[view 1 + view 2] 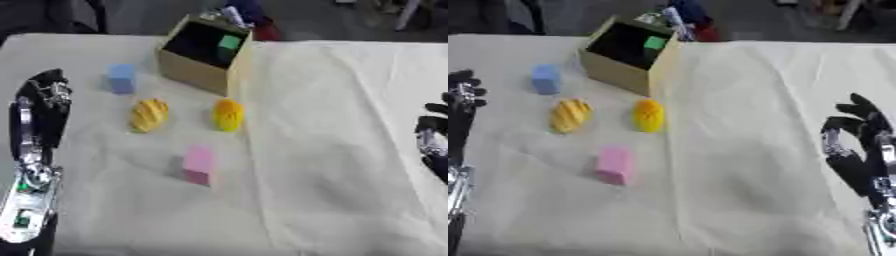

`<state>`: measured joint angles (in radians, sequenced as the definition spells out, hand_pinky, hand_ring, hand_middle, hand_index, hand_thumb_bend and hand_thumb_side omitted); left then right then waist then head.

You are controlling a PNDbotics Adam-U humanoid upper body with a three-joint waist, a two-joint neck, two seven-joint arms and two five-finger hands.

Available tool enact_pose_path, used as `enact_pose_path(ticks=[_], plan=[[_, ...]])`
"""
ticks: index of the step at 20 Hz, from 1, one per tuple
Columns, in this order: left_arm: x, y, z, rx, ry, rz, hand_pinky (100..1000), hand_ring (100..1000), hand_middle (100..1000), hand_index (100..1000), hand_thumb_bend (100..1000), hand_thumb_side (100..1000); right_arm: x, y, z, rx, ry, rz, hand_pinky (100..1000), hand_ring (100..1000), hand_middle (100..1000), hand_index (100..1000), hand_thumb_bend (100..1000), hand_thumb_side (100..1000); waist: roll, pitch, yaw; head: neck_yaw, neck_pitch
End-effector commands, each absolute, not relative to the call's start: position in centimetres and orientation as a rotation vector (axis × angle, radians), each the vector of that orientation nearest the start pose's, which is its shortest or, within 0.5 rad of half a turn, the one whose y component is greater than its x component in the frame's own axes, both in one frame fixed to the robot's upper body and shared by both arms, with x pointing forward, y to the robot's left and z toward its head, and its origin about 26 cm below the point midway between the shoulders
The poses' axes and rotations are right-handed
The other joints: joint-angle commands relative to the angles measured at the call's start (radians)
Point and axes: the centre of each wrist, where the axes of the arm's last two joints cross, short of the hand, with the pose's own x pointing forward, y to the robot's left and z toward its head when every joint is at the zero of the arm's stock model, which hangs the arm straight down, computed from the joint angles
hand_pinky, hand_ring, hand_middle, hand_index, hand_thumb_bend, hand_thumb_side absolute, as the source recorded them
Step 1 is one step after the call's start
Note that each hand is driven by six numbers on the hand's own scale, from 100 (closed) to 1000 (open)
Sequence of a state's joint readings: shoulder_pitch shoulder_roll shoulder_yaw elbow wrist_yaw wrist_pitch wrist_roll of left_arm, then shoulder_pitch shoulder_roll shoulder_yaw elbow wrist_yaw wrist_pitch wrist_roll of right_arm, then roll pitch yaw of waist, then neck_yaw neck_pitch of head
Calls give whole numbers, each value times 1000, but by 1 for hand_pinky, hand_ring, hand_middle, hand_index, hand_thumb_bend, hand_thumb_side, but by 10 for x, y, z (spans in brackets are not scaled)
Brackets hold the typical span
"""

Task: Pick up objects on the table and place them in the box.

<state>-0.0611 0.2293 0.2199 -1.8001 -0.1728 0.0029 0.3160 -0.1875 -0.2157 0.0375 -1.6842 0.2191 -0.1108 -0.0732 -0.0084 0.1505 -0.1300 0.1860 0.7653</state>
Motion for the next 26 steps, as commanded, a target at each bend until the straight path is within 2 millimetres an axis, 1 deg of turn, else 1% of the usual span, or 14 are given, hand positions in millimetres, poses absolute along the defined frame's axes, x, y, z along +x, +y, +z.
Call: enact_pose_path(ticks=[1,5,8,9,11,14,15,16,18,20,21,23,24,26], plan=[[280,344,102,757,-1900,98,618,632,608,741,100,703,319,-263,89,-349,-2001,367,859,766,786,939,100,442,-14,-27,-1,-1,5],[282,346,107,766,-1909,83,618,632,608,742,100,693,319,-263,89,-347,-2000,372,859,767,786,939,100,442,-12,-28,-2,-1,5],[286,350,117,787,-1925,40,620,633,609,744,100,678,319,-263,89,-347,-1997,377,859,767,786,939,100,441,-10,-29,-4,-2,5],[289,352,123,800,-1935,13,624,635,612,748,100,655,319,-263,89,-348,-1996,378,859,767,786,939,100,441,-9,-30,-5,-3,5],[298,361,144,847,-1952,-93,630,640,617,757,100,619,319,-264,89,-349,-1994,384,859,767,786,939,100,441,-7,-33,-8,-5,5],[317,379,178,938,-1909,-353,651,652,632,776,100,562,319,-264,88,-348,-1989,394,859,766,786,939,100,441,-3,-40,-14,-3,5],[325,386,188,963,-1872,-460,662,658,641,785,100,550,319,-264,87,-346,-1986,397,859,766,786,939,100,441,-2,-43,-18,-2,5],[335,393,200,983,-1819,-582,674,664,650,794,111,538,318,-264,86,-343,-1982,400,859,766,786,939,100,440,-1,-47,-23,-1,5],[354,406,220,1010,-1701,-769,695,675,665,809,144,512,318,-263,84,-338,-1975,406,858,766,786,939,100,440,-1,-52,-30,1,5],[375,417,233,1014,-1548,-920,718,690,686,824,201,485,318,-262,83,-330,-1971,415,858,767,786,939,100,440,-1,-58,-37,4,5],[386,422,237,1013,-1466,-981,731,698,699,833,236,479,318,-262,82,-327,-1969,419,858,767,787,939,100,439,-1,-61,-40,5,5],[406,428,237,1014,-1291,-1089,757,716,724,848,306,456,317,-262,81,-324,-1964,429,858,767,787,940,100,438,-1,-66,-46,5,5],[415,428,234,1013,-1212,-1138,770,725,736,854,346,444,317,-263,81,-324,-1961,432,858,767,787,940,100,438,-1,-68,-49,5,5],[432,423,228,997,-1096,-1220,778,733,743,858,390,401,317,-263,80,-324,-1957,432,858,767,787,940,100,437,-3,-69,-52,2,5]])
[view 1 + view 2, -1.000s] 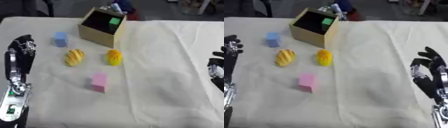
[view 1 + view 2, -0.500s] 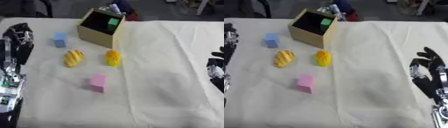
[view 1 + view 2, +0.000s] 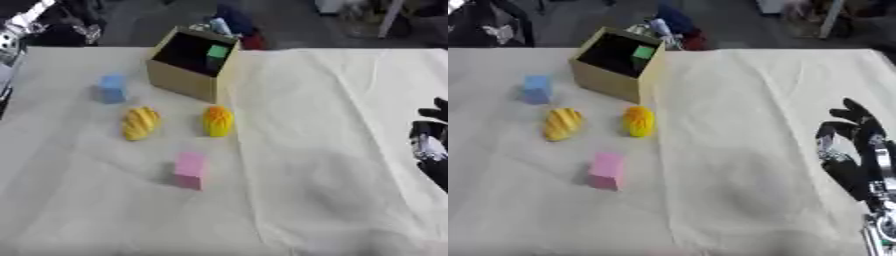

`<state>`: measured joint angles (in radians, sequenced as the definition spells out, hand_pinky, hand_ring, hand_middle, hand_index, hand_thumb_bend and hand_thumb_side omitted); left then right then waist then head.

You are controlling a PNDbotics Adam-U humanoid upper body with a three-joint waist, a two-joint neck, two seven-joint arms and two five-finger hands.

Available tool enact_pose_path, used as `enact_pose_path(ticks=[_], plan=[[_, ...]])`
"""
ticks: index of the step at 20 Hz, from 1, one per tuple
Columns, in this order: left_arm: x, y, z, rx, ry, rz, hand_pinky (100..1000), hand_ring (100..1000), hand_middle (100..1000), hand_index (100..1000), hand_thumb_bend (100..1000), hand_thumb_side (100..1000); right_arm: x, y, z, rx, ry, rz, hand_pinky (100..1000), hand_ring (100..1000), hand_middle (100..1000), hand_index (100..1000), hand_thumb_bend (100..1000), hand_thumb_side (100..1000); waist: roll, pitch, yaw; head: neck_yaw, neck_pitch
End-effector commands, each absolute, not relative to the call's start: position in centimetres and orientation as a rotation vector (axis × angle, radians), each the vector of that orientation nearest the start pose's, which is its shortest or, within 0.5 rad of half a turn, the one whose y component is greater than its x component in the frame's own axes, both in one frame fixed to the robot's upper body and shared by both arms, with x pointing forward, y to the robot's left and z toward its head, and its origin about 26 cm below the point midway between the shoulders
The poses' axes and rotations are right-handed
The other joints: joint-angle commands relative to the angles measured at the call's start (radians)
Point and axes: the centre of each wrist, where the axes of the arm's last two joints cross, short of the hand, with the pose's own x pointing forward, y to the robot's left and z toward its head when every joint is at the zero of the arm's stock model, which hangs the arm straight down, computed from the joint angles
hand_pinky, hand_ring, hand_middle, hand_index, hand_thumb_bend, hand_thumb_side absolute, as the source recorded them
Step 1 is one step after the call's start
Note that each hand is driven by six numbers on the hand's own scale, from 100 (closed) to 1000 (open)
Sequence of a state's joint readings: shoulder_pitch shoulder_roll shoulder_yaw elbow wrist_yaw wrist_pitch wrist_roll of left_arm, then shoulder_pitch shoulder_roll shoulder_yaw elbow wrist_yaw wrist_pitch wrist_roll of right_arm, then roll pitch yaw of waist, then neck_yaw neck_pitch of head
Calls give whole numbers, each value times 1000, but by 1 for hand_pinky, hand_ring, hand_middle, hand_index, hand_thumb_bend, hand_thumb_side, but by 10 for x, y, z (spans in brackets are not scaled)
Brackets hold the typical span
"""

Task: Pick up objects on the table and place them in the box.

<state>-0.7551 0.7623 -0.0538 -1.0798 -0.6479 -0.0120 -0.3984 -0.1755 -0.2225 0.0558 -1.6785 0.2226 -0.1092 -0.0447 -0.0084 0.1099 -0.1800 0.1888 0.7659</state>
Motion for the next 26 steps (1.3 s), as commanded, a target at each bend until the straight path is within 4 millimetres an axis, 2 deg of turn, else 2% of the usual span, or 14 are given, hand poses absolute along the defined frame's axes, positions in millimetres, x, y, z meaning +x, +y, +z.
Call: enact_pose_path(ticks=[1,3,8,11,15,26], plan=[[438,421,225,985,-1059,-1250,781,735,744,857,408,367,317,-263,80,-324,-1956,432,858,767,787,940,100,437,-4,-29,-3,-2,4],[449,414,218,954,-1000,-1298,796,746,754,862,452,299,317,-263,80,-323,-1956,432,858,767,787,940,100,437,-5,-29,-6,-3,4],[464,399,210,965,-858,-1408,834,774,790,876,547,221,317,-262,78,-317,-1951,432,858,767,787,940,100,437,-7,-32,-13,-2,4],[467,396,205,1018,-840,-1401,831,770,786,873,534,150,317,-262,78,-314,-1950,431,857,767,787,940,100,437,-8,-33,-16,0,4],[468,401,194,1031,-806,-1368,828,768,784,875,500,100,316,-262,77,-311,-1950,430,857,767,787,940,100,437,-8,-34,-20,1,4],[461,415,156,1035,-772,-1220,799,748,769,875,423,116,316,-261,77,-305,-1951,427,857,768,787,940,100,436,-9,-26,-30,13,4]])
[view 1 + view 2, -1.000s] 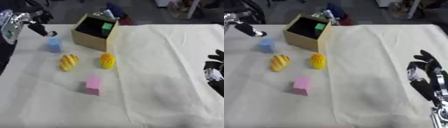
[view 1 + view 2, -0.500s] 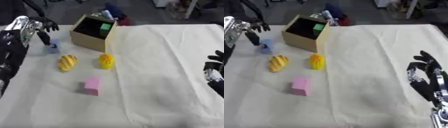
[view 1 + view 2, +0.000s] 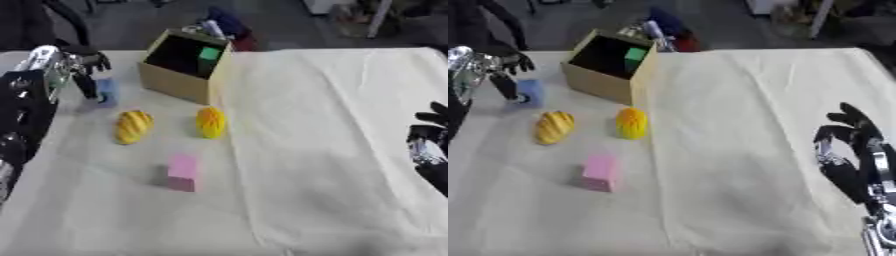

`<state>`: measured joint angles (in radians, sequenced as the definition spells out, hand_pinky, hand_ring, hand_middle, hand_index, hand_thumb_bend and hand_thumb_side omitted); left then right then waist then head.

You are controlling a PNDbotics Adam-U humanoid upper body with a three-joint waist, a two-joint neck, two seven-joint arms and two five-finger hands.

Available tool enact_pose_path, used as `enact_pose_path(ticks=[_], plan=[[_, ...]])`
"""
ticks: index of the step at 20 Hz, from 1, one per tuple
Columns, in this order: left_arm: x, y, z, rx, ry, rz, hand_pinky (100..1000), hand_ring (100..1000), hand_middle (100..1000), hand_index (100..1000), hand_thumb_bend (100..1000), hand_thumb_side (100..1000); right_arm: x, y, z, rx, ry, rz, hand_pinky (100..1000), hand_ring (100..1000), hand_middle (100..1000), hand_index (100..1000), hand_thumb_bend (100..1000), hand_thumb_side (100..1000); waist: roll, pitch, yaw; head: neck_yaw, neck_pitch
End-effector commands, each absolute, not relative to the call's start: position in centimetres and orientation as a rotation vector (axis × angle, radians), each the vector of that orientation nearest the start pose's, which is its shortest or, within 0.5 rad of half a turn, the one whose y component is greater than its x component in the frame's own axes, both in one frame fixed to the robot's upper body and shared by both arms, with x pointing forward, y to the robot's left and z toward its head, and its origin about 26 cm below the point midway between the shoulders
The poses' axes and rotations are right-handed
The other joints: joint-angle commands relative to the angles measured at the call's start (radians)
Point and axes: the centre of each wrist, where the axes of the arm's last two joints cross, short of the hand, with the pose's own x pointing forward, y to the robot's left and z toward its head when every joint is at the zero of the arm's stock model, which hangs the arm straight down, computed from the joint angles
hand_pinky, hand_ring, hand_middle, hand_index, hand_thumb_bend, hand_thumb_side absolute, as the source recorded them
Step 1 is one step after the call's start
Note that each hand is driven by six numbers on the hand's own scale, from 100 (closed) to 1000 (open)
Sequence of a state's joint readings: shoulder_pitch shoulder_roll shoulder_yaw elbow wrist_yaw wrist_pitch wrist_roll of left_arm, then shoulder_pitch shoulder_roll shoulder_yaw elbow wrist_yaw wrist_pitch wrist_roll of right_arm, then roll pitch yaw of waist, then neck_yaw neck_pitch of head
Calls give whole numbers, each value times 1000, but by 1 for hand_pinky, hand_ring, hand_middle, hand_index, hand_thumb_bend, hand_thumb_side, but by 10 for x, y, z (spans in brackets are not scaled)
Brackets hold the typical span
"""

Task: Pick up objects on the table and place them in the box.

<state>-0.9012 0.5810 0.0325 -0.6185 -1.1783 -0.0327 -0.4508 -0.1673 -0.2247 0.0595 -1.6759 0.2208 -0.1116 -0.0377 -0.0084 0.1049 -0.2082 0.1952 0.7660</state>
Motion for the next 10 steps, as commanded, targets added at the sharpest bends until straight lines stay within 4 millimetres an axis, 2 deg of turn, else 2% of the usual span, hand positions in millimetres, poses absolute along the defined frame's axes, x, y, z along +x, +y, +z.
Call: enact_pose_path(ticks=[1,4,6,10], plan=[[460,416,152,1034,-773,-1209,796,746,766,873,418,108,316,-261,77,-305,-1951,426,857,768,787,940,100,435,-10,-20,-2,7,4],[459,417,143,1039,-773,-1185,771,716,736,858,390,100,316,-261,77,-303,-1952,426,857,768,787,940,100,436,-10,-18,-4,10,4],[458,417,141,1059,-787,-1174,726,657,667,820,369,100,317,-261,77,-303,-1952,425,857,768,787,940,100,436,-10,-17,-5,11,4],[458,419,151,1143,-868,-1142,615,545,536,719,283,100,316,-261,77,-306,-1951,423,857,769,787,940,100,436,-9,-18,-4,12,4]])
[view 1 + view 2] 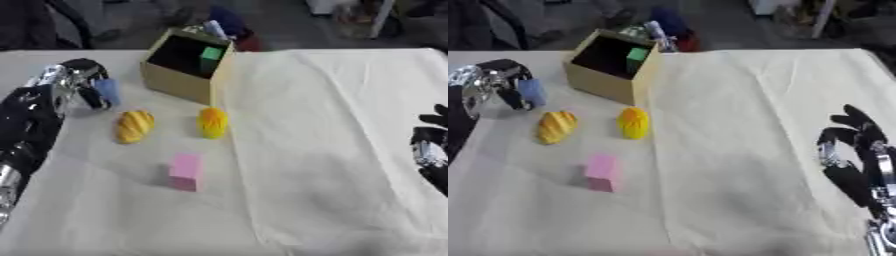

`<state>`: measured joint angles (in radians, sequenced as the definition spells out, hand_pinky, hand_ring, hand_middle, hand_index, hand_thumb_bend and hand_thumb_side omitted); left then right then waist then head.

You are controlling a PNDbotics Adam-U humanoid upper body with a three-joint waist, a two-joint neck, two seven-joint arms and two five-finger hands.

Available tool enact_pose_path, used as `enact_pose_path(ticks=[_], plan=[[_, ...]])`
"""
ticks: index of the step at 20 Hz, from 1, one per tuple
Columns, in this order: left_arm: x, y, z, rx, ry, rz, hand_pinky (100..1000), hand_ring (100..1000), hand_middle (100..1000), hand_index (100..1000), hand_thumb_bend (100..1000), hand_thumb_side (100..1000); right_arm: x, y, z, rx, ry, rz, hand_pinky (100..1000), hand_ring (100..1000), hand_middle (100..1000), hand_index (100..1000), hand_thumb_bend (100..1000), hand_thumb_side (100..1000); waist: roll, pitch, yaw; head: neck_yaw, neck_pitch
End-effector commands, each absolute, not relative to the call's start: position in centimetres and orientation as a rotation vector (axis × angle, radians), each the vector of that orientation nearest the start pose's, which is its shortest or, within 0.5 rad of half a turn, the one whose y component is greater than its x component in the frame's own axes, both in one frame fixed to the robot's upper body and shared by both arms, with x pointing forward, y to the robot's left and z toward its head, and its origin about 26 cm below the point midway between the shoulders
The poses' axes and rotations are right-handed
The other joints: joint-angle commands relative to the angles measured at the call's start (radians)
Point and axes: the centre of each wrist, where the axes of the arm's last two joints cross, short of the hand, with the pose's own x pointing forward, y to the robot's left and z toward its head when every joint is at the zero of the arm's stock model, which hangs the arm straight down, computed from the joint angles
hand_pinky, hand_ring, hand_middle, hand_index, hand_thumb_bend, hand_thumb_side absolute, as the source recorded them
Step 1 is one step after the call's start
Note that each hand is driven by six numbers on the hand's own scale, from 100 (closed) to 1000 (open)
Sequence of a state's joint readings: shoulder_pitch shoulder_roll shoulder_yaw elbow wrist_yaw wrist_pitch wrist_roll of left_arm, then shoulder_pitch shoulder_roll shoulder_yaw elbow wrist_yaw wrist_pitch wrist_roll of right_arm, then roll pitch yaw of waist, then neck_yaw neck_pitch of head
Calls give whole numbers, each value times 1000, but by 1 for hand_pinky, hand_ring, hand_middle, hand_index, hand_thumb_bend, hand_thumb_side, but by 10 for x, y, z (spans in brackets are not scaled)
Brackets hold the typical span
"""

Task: Pick up objects on the table and place them in the box.

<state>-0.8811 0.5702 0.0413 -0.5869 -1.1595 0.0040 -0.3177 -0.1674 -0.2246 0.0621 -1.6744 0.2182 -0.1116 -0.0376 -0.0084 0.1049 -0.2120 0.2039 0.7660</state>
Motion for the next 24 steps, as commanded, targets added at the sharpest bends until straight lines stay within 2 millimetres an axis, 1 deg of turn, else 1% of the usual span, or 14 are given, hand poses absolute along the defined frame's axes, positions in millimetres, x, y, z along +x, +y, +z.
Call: enact_pose_path(ticks=[1,2,3,6,8,9,10,12,15,17,21,22,23,24], plan=[[458,420,157,1163,-896,-1137,599,531,520,707,263,100,316,-262,77,-308,-1950,423,856,769,787,940,100,436,-8,-18,0,3,4],[458,421,164,1181,-923,-1134,578,515,502,692,251,100,316,-262,77,-309,-1949,423,856,769,787,940,100,436,-7,-19,1,2,4],[457,422,175,1203,-958,-1136,576,513,499,690,250,100,316,-263,77,-313,-1948,422,856,769,787,940,100,436,-6,-20,2,-1,4],[454,421,216,1268,-1076,-1149,577,505,488,692,231,100,316,-264,76,-320,-1944,424,856,769,787,940,100,436,-2,-24,3,-8,4],[454,412,241,1310,-1157,-1155,577,502,483,691,224,100,316,-264,75,-319,-1941,426,856,769,788,940,100,436,-1,-27,3,-9,4],[456,405,250,1316,-1199,-1149,581,503,483,692,226,100,316,-264,75,-315,-1941,428,856,769,788,940,100,437,0,-29,3,-8,4],[459,396,254,1308,-1238,-1147,587,507,486,694,226,100,316,-263,75,-312,-1941,430,856,769,788,940,100,442,-1,-30,3,-8,4],[467,380,253,1280,-1269,-1166,607,523,504,710,231,100,316,-262,75,-305,-1942,434,856,769,788,940,100,436,-3,-31,-2,-7,4],[480,350,234,1232,-1266,-1242,624,540,527,723,252,100,316,-259,75,-292,-1944,439,856,770,788,940,100,436,-6,-28,-21,-4,4],[486,335,221,1210,-1254,-1273,622,543,531,727,250,100,317,-257,75,-282,-1948,443,856,770,788,940,100,435,-7,-24,-38,2,4],[493,318,200,1193,-1236,-1277,632,561,552,747,252,103,318,-255,77,-272,-1952,452,856,770,788,940,100,433,-9,-15,-67,13,4],[493,315,196,1192,-1238,-1278,651,584,579,771,266,104,319,-254,77,-270,-1954,453,856,770,788,940,100,433,-10,-14,-71,15,4],[494,313,193,1187,-1240,-1286,683,621,623,805,299,108,319,-254,78,-269,-1955,453,856,770,788,940,100,433,-11,-12,-74,15,4],[494,312,192,1183,-1241,-1296,688,627,630,810,303,108,319,-254,78,-269,-1956,452,856,771,788,940,100,433,-12,-12,-76,15,4]])
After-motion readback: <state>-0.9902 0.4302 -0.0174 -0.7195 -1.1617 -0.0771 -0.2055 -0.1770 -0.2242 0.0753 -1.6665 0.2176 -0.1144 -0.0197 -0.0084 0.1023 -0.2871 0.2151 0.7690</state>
